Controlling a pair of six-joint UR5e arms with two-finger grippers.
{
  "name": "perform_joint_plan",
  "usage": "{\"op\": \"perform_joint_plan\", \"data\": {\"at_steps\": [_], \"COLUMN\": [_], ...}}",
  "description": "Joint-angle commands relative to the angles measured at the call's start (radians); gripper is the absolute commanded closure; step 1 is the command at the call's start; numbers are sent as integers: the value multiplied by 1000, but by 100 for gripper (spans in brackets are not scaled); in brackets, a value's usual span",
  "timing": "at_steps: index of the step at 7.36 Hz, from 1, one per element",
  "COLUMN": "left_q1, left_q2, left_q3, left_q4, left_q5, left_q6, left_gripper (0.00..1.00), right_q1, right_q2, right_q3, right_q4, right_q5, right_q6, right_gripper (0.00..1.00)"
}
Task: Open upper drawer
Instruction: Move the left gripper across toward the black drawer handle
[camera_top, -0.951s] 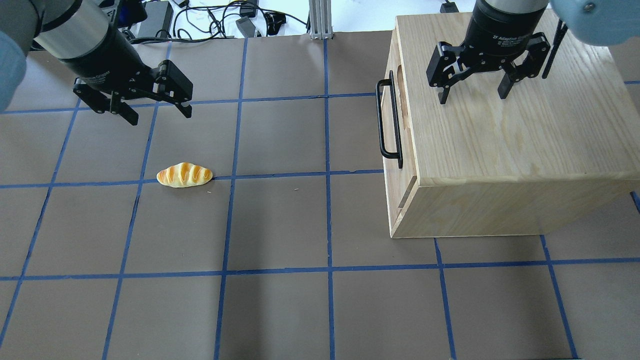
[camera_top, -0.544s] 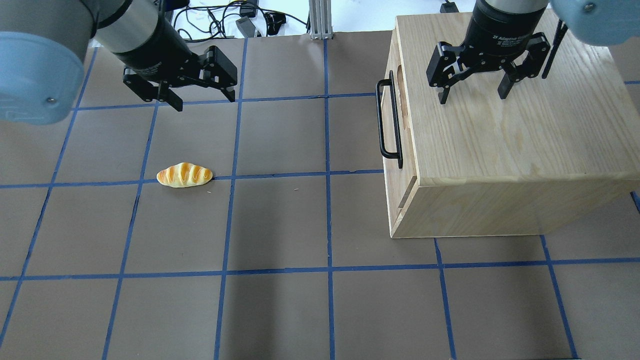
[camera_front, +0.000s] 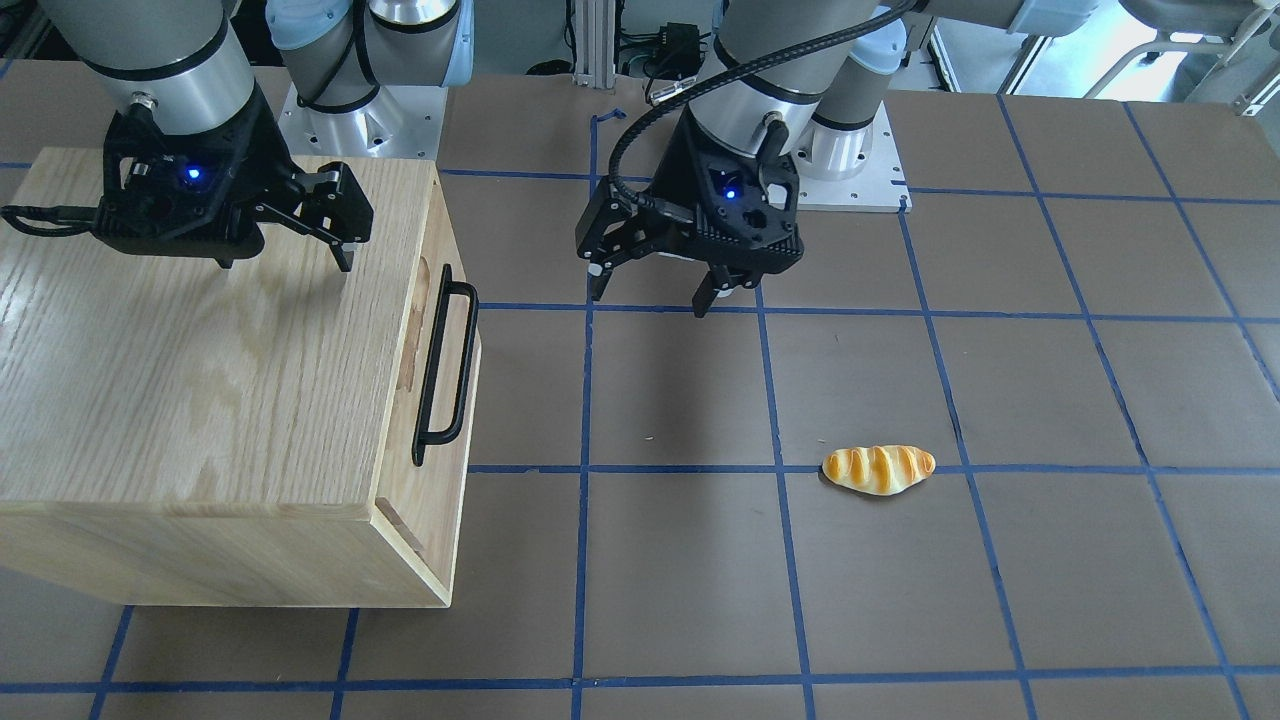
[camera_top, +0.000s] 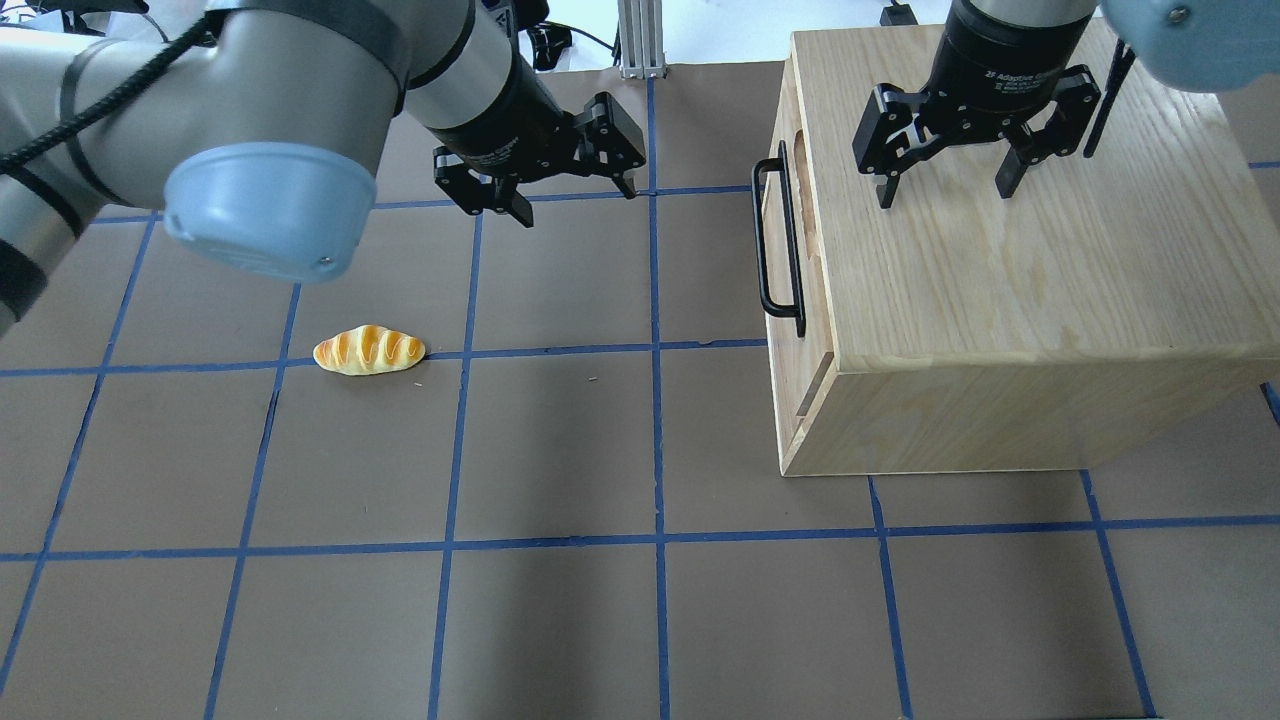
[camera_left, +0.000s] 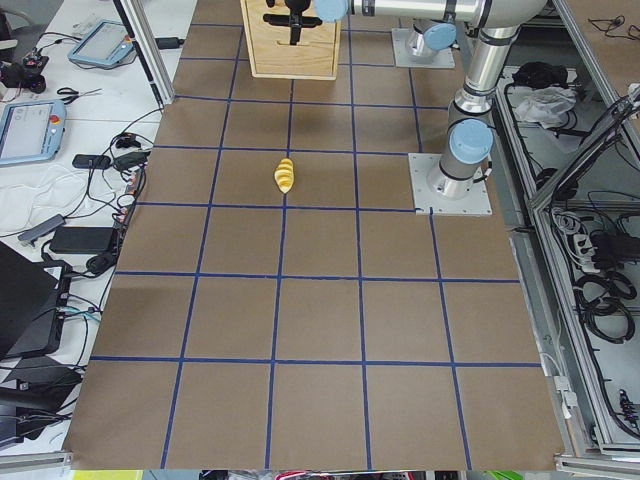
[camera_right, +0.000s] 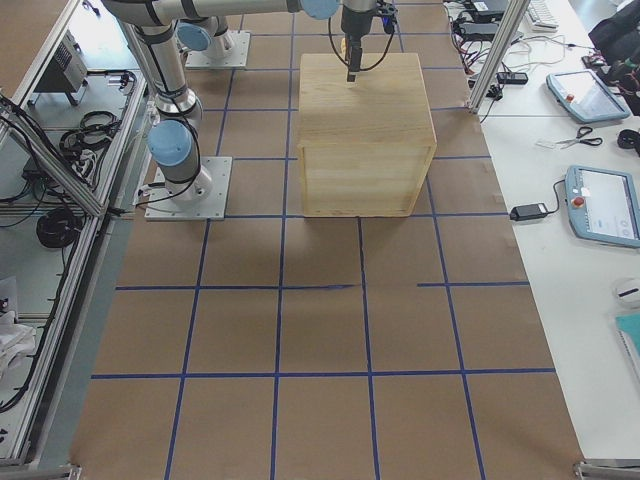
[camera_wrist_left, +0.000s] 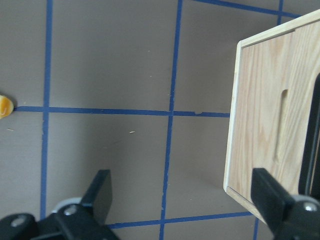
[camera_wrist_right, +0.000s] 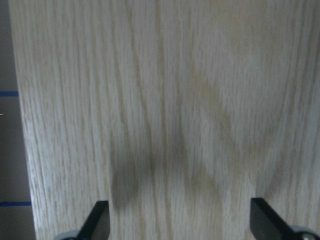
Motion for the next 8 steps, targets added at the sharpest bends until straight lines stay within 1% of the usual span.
{"op": "perform_joint_plan", "data": {"at_steps": [1, 5, 6, 8], "left_q1": [-52, -121, -124, -130], "left_q2": [-52, -137, -149, -173], "left_q3": [0, -2, -5, -10], "left_q4": [57, 161, 210, 222], "left_q5": [-59, -65, -65, -65], "left_q6": [-5, -6, 0, 12], "left_gripper": [0, 0, 0, 0], "right_q1": [0, 0, 0, 0], "right_q2": [0, 0, 0, 0], "right_q3": [0, 0, 0, 0], "right_q4": [0, 0, 0, 0], "right_q5": [0, 0, 0, 0], "right_q6": [-1, 0, -1, -1], "right_gripper": [0, 0, 0, 0]}}
